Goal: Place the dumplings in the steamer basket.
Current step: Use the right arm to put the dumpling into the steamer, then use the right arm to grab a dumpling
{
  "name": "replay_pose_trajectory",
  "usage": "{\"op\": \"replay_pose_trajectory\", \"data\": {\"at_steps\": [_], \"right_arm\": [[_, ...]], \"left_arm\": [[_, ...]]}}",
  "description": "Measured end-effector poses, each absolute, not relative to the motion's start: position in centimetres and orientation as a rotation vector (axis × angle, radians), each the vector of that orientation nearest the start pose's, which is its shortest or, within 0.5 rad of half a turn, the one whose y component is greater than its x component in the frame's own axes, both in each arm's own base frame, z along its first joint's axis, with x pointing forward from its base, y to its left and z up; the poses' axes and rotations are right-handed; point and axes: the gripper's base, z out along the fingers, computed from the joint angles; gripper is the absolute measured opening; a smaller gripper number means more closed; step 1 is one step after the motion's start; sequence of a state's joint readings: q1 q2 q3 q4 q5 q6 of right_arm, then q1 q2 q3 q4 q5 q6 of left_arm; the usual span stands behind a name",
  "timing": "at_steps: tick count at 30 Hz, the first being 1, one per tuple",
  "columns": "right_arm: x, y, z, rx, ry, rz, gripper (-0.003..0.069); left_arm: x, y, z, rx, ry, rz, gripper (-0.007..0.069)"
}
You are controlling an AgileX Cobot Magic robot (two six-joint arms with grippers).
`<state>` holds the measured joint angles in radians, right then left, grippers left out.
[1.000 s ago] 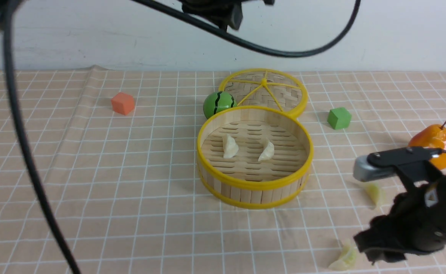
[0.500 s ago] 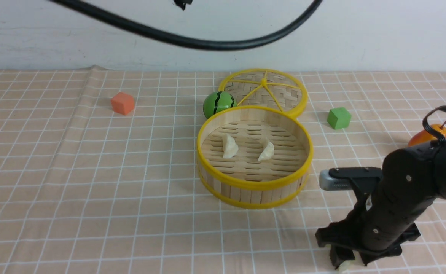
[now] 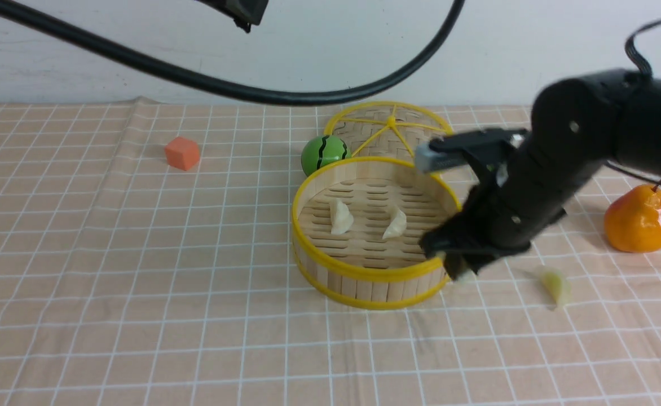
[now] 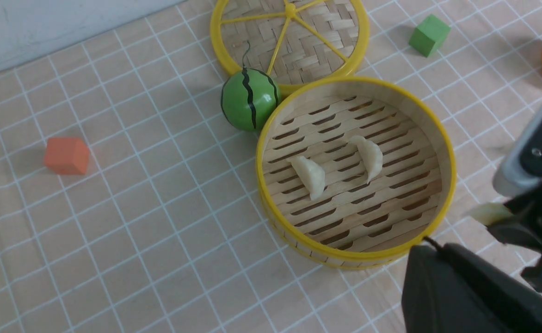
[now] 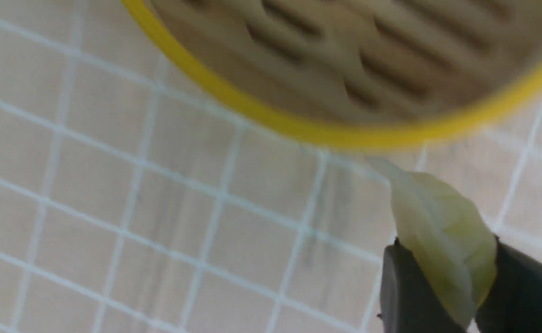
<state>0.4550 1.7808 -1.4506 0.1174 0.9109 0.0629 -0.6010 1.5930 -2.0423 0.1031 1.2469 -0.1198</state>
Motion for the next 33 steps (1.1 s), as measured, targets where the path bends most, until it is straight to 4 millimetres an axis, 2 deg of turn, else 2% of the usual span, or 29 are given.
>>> {"op": "replay_pose_trajectory", "data": {"at_steps": [2, 3, 4, 5, 6, 9, 14, 15, 16, 19, 20, 23, 24, 25, 26, 28, 29, 30, 33], "right_arm": [[35.9, 19.3, 27.7, -0.488, 2.662, 0.316, 0.0203], [36.1, 19.5, 27.8, -0.489, 2.659, 0.317, 0.0203], [37.9, 20.8, 27.2, -0.504, 2.657, 0.321, 0.0203], [38.7, 21.3, 26.7, -0.509, 2.667, 0.319, 0.0203], [39.1, 21.6, 26.6, -0.513, 2.668, 0.32, 0.0203], [40.8, 22.9, 24.4, -0.535, 2.721, 0.31, 0.0203], [42.3, 24.0, 21.5, -0.537, 2.785, 0.329, 0.0204], [42.4, 24.2, 20.8, -0.535, 2.8, 0.334, 0.0223], [42.4, 24.2, 20.8, -0.535, 2.8, 0.335, 0.0227], [42.4, 24.3, 20.2, -0.53, 2.819, 0.351, 0.0333], [42.4, 24.3, 20.4, -0.536, 2.817, 0.351, 0.0379], [42.1, 24.1, 21.2, -0.567, 2.809, 0.336, 0.0438], [41.8, 23.7, 22.2, -0.601, 2.805, 0.305, 0.0476], [41.6, 23.5, 22.8, -0.617, 2.801, 0.289, 0.0483], [40.9, 22.8, 24.9, -0.658, 2.784, 0.231, 0.0502], [40.5, 22.1, 26.3, -0.675, 2.767, 0.182, 0.0506], [40.2, 21.5, 27.2, -0.674, 2.755, 0.15, 0.0507], [39.8, 19.9, 28.6, -0.664, 2.736, 0.081, 0.0505], [39.2, 16.4, 29.0, -0.589, 2.778, 0.034, 0.0489]], "left_arm": [[26.7, -17.2, 49.3, 0.532, 2.225, -0.248, -0.0014], [26.7, -17.2, 49.3, 0.532, 2.225, -0.248, -0.0014], [26.7, -17.2, 49.3, 0.531, 2.224, -0.242, -0.0014], [26.8, -17.1, 49.3, 0.532, 2.222, -0.233, -0.0014], [26.8, -17.1, 49.3, 0.531, 2.221, -0.227, -0.0014], [26.9, -16.9, 49.3, 0.527, 2.216, -0.198, -0.0014], [27.0, -16.8, 49.3, 0.522, 2.211, -0.17, -0.0014], [27.0, -16.7, 49.3, 0.522, 2.21, -0.167, -0.0014], [27.0, -16.7, 49.3, 0.522, 2.21, -0.167, -0.0014], [27.0, -16.7, 49.3, 0.522, 2.21, -0.167, -0.0014], [27.0, -16.7, 49.3, 0.522, 2.21, -0.167, -0.0014], [27.0, -16.7, 49.3, 0.522, 2.21, -0.167, -0.0014], [27.0, -16.7, 49.3, 0.522, 2.21, -0.167, -0.0014], [27.0, -16.7, 49.3, 0.522, 2.21, -0.167, -0.0014], [27.0, -16.7, 49.3, 0.521, 2.21, -0.164, -0.0014], [27.0, -16.7, 49.3, 0.521, 2.209, -0.16, -0.0014], [27.0, -16.7, 49.3, 0.524, 2.208, -0.155, -0.0014], [27.1, -16.7, 49.3, 0.529, 2.206, -0.151, -0.0014], [27.1, -16.6, 49.3, 0.531, 2.204, -0.145, -0.0014]]}}
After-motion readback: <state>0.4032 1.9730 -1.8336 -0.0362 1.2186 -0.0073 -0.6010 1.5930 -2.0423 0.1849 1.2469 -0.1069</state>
